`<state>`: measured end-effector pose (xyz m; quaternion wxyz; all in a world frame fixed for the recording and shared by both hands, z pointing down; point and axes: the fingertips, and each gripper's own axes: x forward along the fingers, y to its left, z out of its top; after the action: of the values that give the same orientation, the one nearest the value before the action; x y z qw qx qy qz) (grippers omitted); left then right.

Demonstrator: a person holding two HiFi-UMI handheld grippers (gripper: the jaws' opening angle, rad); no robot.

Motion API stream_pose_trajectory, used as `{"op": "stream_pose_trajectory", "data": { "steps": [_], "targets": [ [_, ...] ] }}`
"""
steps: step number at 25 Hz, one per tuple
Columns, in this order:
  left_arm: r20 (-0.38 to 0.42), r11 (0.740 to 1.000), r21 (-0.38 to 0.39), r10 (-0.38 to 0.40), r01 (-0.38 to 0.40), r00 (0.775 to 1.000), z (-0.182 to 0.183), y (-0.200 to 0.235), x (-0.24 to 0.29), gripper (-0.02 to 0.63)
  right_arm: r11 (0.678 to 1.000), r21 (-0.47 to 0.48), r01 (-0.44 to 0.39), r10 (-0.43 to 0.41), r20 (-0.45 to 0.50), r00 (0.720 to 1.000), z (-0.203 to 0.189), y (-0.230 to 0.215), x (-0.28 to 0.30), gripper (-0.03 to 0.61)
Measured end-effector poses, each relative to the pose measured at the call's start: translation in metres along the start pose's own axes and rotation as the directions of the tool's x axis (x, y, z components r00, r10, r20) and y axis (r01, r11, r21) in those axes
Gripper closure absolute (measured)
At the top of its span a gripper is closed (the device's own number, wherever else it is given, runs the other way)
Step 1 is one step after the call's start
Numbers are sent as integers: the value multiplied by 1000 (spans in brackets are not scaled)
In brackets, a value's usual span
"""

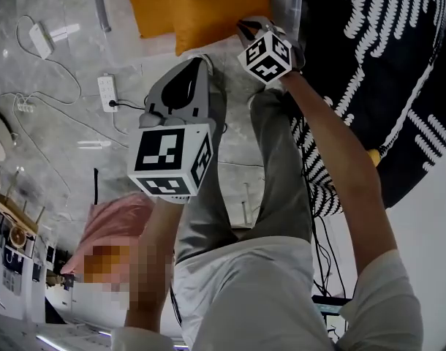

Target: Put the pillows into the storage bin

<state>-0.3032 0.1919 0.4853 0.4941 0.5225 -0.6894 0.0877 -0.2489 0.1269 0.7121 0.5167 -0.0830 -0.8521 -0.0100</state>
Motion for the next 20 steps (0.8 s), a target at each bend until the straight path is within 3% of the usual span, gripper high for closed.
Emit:
{"op": "stream_pose_trajectory", "data": {
  "steps": [13,20],
  "targets": [
    [-30,992,95,-80,83,996,9,-73,12,604,973,228,37,-70,135,988,-14,-4,-94,522],
    [-57,974,174,-140,148,989,8,-141,18,604,946,310,94,-163,204,965,-45,-8,-175,520]
  ]
}}
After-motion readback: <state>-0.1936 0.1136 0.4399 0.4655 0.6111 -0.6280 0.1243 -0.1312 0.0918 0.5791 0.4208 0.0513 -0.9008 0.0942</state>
